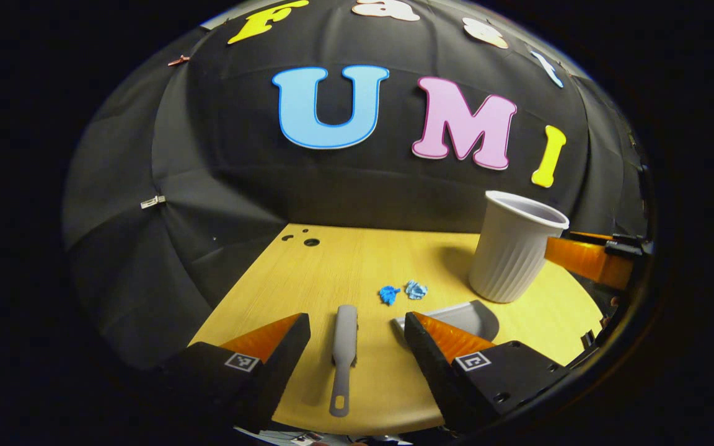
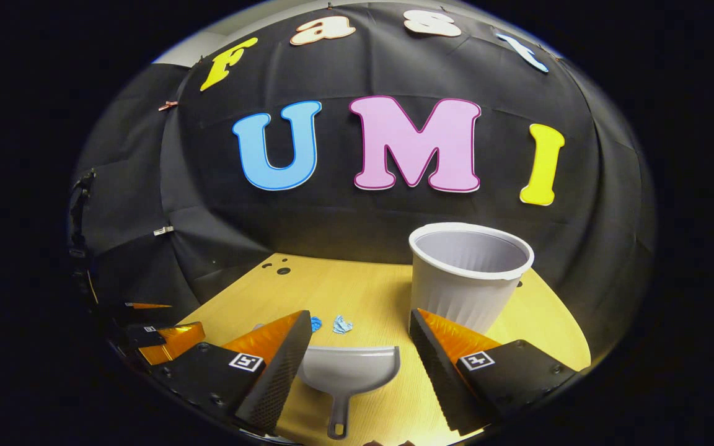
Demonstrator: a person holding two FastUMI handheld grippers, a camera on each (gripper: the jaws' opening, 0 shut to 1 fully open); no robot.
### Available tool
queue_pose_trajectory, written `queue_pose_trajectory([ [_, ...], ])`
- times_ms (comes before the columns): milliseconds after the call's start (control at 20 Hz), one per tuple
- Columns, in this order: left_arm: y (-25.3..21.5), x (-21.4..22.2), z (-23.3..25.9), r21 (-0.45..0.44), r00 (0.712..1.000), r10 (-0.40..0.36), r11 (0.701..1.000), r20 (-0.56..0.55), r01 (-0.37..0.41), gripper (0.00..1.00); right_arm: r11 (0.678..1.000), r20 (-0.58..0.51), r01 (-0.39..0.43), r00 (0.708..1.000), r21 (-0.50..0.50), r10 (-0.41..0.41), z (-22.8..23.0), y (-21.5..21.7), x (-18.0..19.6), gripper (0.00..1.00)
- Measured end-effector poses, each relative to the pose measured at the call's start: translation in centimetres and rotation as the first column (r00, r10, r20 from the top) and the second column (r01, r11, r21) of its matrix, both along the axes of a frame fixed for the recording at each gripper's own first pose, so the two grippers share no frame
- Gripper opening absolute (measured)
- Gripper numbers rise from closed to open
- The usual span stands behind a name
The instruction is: Pick up the small broom and dustpan from the desktop, sweep the trash into the dustpan with the broom, and then empty the trash into the garbage bin.
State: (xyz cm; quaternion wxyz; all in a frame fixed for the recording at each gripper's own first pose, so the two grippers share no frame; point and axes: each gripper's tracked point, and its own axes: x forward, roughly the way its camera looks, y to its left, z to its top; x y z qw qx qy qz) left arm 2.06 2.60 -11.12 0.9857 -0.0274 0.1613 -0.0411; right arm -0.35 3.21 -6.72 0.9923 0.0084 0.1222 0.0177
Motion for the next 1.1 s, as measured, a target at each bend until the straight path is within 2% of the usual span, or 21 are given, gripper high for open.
queue_pose_trajectory([
  [300, 0.4, -0.2, -5.5, 0.042, 0.978, -0.031, 0.998, -0.204, 0.04, 0.99, 0.999, -0.063, 0.032, 0.997, -0.006, -0.033, -2.0, -1.7, -0.2, 0.98],
  [500, 0.5, 0.2, -9.3, 0.055, 0.936, -0.047, 0.996, -0.348, 0.071, 0.99, 0.998, -0.093, 0.067, 0.993, 0.002, -0.066, -2.9, -3.3, -0.6, 0.98],
  [750, 0.4, 1.4, -13.3, 0.051, 0.858, -0.097, 0.989, -0.504, 0.142, 0.99, 0.997, -0.146, 0.076, 0.986, -0.002, -0.076, -4.8, -4.0, -1.2, 0.98],
  [1100, 1.2, 2.8, -17.0, 0.116, 0.753, -0.072, 0.974, -0.655, 0.194, 0.99, 0.996, -0.247, 0.071, 0.968, 0.052, -0.056, -8.9, -3.0, -1.4, 0.97],
])
